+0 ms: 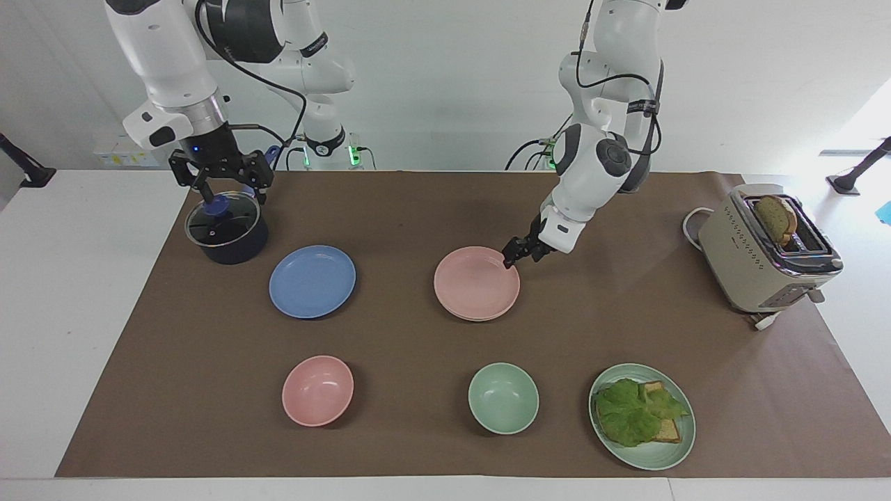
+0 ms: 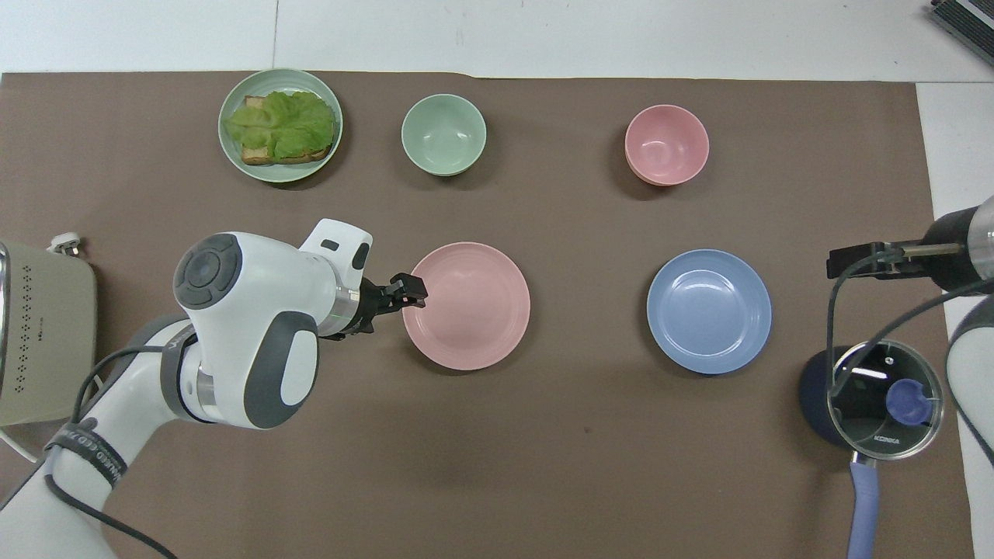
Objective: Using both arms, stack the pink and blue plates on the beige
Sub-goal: 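Carry the pink plate with the left gripper onto the beige plate, then retract the left gripper while the right gripper reaches the blue plate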
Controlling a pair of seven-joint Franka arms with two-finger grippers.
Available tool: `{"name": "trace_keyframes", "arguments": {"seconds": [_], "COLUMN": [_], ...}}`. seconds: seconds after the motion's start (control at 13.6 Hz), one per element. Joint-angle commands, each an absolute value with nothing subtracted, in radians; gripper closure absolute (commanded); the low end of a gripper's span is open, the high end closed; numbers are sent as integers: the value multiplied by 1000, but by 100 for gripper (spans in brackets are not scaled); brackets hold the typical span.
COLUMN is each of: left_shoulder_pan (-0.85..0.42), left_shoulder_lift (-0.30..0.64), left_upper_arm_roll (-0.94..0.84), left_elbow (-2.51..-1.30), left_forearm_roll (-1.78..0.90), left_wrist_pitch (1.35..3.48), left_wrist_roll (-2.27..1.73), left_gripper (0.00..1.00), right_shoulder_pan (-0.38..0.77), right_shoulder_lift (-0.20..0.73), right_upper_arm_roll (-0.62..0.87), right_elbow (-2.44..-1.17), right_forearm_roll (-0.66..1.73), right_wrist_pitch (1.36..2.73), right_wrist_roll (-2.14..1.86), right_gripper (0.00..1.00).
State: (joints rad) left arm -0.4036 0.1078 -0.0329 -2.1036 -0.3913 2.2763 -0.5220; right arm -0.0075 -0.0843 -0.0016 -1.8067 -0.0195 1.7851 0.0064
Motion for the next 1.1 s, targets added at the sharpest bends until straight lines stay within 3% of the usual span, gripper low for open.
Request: {"name": "trace_keyframes", "arguments": {"seconds": [0.0, 0.29, 0.59, 1.03], "left_shoulder_pan": [-298, -114, -49, -48], "left_shoulder_lift": [66, 63, 61, -26], "left_upper_arm_roll": [-21, -20, -17, -17], "left_elbow": [-1960, -1732, -1551, -1551], "left_forearm_roll": [-248, -158, -48, -46], "left_wrist_pitch": [2037, 1772, 1562, 1526], "left_wrist_roll": [-496, -251, -62, -51], "left_gripper": [0, 0, 0, 0], "right_shoulder_pan": [-15, -8, -3, -43], "right_shoulder_lift": [-60, -14, 104, 159], "right_upper_arm_roll": [-2, -2, -2, -2], "right_elbow": [-1821, -1821, -1850, -2063], "right_forearm_roll": [32, 34, 34, 34], "right_wrist_pitch": [1848, 1879, 2011, 2259], "right_wrist_roll": [-21, -20, -32, -205], "right_gripper": [0, 0, 0, 0]}}
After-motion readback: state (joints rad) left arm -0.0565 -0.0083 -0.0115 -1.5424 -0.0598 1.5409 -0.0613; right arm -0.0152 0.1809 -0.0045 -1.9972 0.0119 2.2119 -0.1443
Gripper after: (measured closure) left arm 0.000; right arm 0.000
